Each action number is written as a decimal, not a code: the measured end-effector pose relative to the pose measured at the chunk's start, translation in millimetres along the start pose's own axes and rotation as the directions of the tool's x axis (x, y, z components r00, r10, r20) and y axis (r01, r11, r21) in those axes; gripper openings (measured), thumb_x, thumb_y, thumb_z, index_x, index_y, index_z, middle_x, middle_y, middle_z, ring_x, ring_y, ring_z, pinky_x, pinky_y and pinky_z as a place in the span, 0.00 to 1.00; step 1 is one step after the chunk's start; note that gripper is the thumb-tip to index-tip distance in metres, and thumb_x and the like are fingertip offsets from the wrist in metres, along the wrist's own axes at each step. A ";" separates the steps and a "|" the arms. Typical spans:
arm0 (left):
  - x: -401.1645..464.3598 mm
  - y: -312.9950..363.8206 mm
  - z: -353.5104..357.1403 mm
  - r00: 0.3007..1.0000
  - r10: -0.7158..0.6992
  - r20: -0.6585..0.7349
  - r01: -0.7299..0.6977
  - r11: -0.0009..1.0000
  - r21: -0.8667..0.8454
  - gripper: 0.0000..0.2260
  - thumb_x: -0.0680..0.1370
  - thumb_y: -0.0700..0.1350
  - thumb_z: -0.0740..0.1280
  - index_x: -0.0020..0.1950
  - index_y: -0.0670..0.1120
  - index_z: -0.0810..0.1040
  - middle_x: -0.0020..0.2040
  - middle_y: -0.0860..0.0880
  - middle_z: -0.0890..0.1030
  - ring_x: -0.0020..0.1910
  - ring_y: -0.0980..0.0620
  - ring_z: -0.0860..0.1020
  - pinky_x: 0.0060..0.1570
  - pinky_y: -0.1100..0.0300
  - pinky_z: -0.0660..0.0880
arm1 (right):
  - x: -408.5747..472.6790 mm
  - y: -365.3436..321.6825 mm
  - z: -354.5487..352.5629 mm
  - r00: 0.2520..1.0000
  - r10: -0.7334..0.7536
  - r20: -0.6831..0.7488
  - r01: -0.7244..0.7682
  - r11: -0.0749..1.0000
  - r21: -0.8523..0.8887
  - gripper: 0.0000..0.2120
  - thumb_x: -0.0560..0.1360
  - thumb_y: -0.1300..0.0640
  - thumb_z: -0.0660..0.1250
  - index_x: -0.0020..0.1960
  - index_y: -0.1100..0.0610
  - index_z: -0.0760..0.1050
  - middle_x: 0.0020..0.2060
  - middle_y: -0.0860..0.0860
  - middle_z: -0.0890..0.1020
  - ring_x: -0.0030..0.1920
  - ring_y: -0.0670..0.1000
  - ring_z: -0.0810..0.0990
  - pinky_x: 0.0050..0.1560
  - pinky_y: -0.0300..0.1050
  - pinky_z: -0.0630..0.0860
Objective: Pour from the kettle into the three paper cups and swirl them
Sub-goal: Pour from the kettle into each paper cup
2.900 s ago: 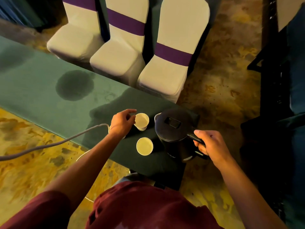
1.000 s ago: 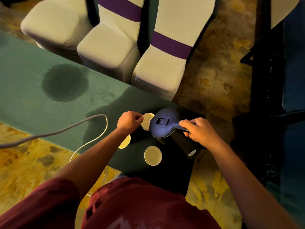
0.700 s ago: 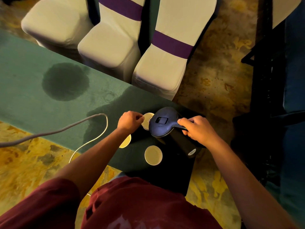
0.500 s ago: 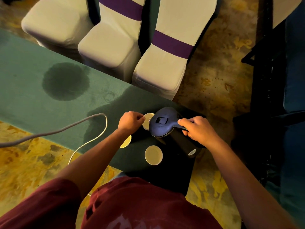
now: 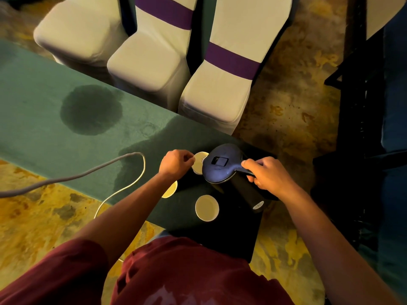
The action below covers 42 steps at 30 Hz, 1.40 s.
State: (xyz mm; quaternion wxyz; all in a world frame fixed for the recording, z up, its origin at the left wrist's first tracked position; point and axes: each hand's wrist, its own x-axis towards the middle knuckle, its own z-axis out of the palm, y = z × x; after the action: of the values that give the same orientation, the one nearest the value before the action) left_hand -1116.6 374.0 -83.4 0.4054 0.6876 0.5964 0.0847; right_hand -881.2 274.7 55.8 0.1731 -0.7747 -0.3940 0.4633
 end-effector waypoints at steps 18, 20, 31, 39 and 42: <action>4.1 -5.4 1.6 1.000 -0.006 0.004 0.006 1.000 -0.023 0.11 0.79 0.51 0.68 0.56 0.50 0.85 0.49 0.50 0.86 0.45 0.53 0.82 0.47 0.53 0.82 | 0.5 -0.5 -10.3 0.996 0.085 0.025 -0.085 0.996 0.029 0.24 0.76 0.46 0.65 0.39 0.69 0.79 0.20 0.48 0.72 0.21 0.47 0.66 0.27 0.43 0.63; 4.0 -5.4 2.1 1.000 -0.006 0.009 0.007 0.999 -0.034 0.11 0.79 0.51 0.68 0.57 0.49 0.85 0.50 0.50 0.86 0.45 0.53 0.82 0.48 0.53 0.82 | 0.8 -1.2 -10.2 0.997 0.075 0.035 -0.075 0.997 0.024 0.22 0.76 0.46 0.65 0.38 0.66 0.78 0.20 0.47 0.72 0.21 0.47 0.66 0.28 0.43 0.63; 0.1 -0.3 0.3 1.000 -0.011 0.020 0.011 0.999 -0.037 0.11 0.80 0.50 0.67 0.57 0.47 0.85 0.51 0.49 0.86 0.43 0.54 0.81 0.43 0.59 0.78 | -0.3 2.9 -12.1 0.997 0.069 0.027 -0.071 0.996 0.053 0.23 0.77 0.47 0.65 0.37 0.67 0.77 0.20 0.47 0.71 0.20 0.46 0.65 0.27 0.43 0.62; -7.3 5.4 -7.4 0.998 -0.062 0.007 0.062 0.996 -0.067 0.13 0.80 0.52 0.65 0.50 0.47 0.87 0.41 0.49 0.86 0.36 0.52 0.82 0.37 0.55 0.78 | -17.4 13.3 -14.2 1.000 -0.007 -0.021 0.009 0.993 0.120 0.23 0.79 0.50 0.65 0.35 0.69 0.75 0.18 0.45 0.70 0.19 0.44 0.65 0.26 0.41 0.62; -10.0 3.1 -12.7 0.991 -0.121 -0.063 0.118 0.992 -0.043 0.18 0.81 0.52 0.63 0.40 0.44 0.85 0.30 0.49 0.80 0.27 0.54 0.72 0.28 0.60 0.67 | -24.4 14.6 -15.6 0.999 -0.015 -0.042 0.023 0.979 0.203 0.21 0.80 0.51 0.64 0.34 0.64 0.76 0.18 0.44 0.69 0.19 0.44 0.65 0.25 0.39 0.61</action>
State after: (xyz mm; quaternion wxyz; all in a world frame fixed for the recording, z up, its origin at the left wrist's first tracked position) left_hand -1124.6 371.1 -69.4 0.4033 0.6394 0.6477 0.0945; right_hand -867.7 248.2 68.6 0.2638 -0.7582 -0.3485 0.4838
